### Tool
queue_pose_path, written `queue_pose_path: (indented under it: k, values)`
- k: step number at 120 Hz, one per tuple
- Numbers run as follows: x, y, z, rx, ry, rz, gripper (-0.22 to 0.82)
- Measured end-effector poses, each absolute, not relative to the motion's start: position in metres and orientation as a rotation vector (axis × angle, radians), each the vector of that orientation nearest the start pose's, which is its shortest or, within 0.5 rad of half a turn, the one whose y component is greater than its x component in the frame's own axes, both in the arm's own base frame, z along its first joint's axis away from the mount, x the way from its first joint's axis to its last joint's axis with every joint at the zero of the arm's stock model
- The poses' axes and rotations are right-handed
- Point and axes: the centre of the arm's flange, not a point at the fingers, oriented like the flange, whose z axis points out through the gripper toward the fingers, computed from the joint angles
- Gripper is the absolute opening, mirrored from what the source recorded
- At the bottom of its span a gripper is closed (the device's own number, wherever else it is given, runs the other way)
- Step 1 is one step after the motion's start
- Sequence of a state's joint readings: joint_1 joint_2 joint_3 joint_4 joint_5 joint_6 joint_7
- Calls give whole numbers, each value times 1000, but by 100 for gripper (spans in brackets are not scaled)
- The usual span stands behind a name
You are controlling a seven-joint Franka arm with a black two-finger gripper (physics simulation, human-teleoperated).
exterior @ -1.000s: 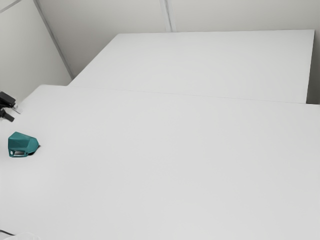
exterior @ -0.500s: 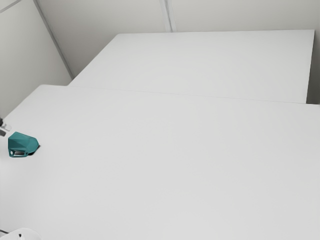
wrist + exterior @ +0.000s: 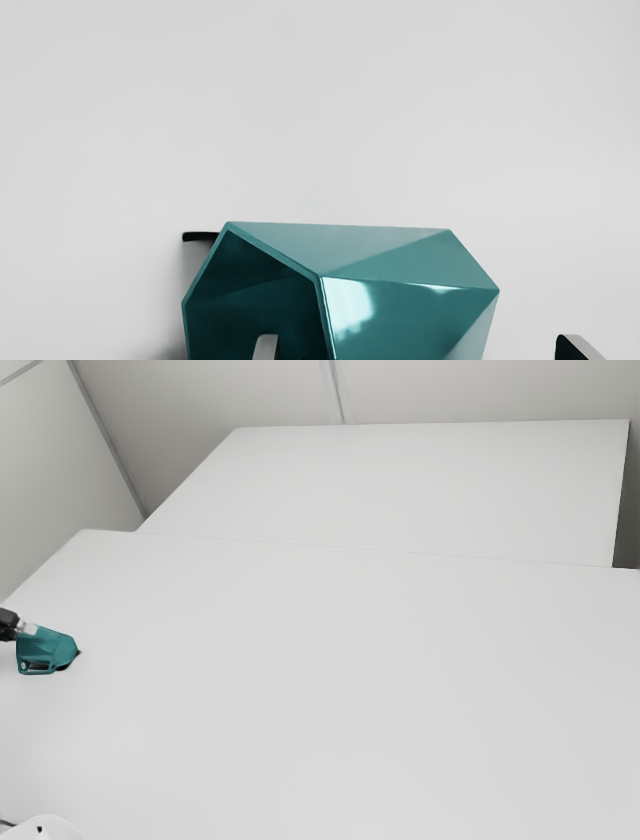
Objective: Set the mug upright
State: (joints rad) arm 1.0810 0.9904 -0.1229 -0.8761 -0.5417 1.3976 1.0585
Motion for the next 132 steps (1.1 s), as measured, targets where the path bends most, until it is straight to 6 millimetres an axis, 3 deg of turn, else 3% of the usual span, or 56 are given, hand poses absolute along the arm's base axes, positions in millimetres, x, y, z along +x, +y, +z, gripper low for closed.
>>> queue_pose_path:
  k: [23, 29, 44, 55, 71, 96, 108, 116, 125, 132]
  values:
    - [443, 581, 296, 2317, -83, 402, 58]
    - [442, 579, 296, 2303, -90, 397, 50]
    - [442, 576, 296, 2282, -103, 387, 17]
    - [443, 574, 299, 2273, -115, 388, 2]
    - [445, 572, 303, 2250, -124, 414, -8]
    - [446, 571, 307, 2242, -132, 429, -15]
    - [445, 570, 322, 2256, -143, 437, -16]
    - [445, 563, 344, 2268, -157, 434, -16]
    - [449, 546, 373, 2286, -185, 412, -17]
    - [457, 522, 402, 2322, -226, 361, -17]
